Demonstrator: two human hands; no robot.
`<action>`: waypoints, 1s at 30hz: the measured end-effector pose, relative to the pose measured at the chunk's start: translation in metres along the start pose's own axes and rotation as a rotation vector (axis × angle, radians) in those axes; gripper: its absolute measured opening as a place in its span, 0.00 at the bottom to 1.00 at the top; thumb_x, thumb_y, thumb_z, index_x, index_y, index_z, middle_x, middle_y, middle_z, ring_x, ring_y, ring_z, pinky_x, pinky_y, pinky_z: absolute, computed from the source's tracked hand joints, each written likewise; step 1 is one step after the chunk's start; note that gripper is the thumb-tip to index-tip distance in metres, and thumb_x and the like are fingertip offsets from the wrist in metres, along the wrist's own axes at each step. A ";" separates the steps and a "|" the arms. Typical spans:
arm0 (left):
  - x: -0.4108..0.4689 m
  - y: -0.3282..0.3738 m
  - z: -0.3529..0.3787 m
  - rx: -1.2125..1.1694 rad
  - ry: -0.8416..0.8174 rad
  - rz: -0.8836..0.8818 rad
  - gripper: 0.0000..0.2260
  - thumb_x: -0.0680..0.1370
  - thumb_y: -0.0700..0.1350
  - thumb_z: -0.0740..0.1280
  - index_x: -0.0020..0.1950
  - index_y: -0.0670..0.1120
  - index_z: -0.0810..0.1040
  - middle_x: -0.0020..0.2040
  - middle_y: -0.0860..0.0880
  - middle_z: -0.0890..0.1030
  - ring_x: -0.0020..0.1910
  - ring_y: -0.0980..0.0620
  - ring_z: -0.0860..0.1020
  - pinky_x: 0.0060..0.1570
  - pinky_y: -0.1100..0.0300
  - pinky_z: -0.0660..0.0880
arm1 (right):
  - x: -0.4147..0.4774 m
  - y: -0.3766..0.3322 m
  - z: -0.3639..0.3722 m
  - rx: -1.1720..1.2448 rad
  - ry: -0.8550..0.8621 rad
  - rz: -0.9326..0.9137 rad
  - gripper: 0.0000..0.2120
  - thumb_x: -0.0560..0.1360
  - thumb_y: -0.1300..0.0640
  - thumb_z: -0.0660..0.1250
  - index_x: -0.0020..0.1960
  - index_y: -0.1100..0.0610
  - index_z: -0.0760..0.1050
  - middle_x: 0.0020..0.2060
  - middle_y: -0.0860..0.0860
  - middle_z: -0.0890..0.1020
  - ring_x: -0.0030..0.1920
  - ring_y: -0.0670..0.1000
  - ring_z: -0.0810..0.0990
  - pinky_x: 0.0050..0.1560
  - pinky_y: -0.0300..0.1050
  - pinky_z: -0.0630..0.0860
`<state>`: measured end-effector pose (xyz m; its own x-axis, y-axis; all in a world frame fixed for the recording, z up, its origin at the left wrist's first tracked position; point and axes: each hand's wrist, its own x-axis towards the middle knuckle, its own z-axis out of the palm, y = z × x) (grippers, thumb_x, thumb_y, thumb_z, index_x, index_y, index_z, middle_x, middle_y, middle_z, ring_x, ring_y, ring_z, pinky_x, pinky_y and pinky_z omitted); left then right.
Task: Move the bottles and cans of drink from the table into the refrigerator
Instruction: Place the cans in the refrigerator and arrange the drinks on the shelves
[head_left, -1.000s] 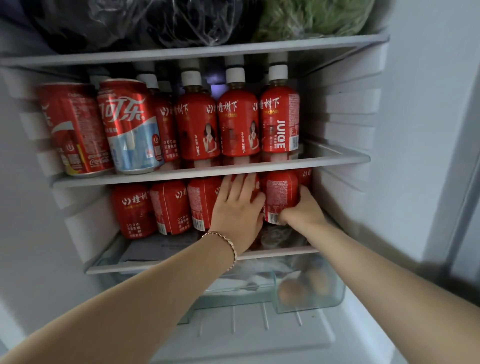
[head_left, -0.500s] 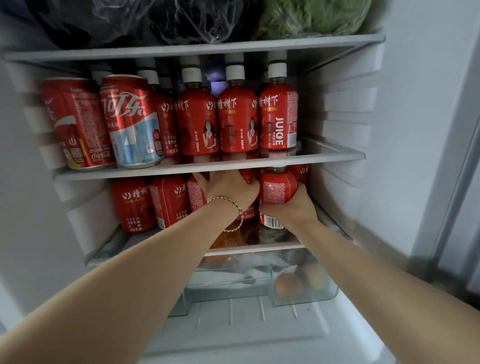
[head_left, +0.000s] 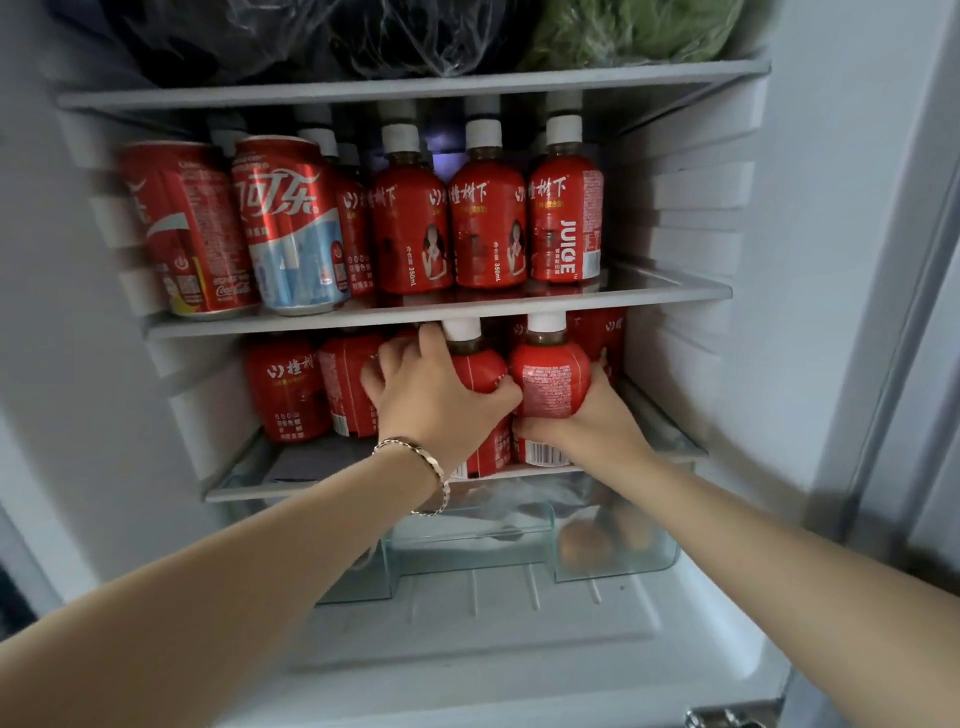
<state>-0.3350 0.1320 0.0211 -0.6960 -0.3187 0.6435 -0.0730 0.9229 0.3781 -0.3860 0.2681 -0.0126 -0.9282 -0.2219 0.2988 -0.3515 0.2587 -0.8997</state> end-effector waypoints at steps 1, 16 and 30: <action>-0.001 -0.007 -0.005 0.016 0.015 -0.036 0.29 0.68 0.61 0.68 0.60 0.44 0.66 0.58 0.47 0.73 0.64 0.45 0.64 0.66 0.47 0.55 | -0.001 -0.004 0.010 -0.025 -0.032 -0.005 0.35 0.54 0.49 0.79 0.58 0.50 0.70 0.49 0.49 0.81 0.49 0.47 0.82 0.53 0.46 0.79; -0.016 -0.075 0.008 0.083 0.205 -0.120 0.41 0.65 0.72 0.54 0.73 0.51 0.60 0.76 0.40 0.41 0.74 0.40 0.39 0.70 0.38 0.43 | 0.050 -0.016 0.034 -0.227 0.083 0.300 0.38 0.74 0.62 0.65 0.76 0.59 0.47 0.72 0.61 0.56 0.70 0.61 0.63 0.69 0.49 0.63; -0.009 -0.090 0.024 0.183 0.367 -0.072 0.37 0.65 0.72 0.57 0.61 0.45 0.71 0.73 0.34 0.58 0.71 0.36 0.55 0.64 0.33 0.58 | 0.125 0.016 0.053 -0.152 0.033 0.340 0.55 0.62 0.54 0.78 0.76 0.55 0.45 0.72 0.57 0.61 0.72 0.59 0.63 0.71 0.58 0.63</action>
<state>-0.3399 0.0572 -0.0348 -0.3862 -0.4097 0.8265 -0.2612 0.9079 0.3280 -0.5012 0.1950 -0.0063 -0.9975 -0.0699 0.0031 -0.0343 0.4494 -0.8927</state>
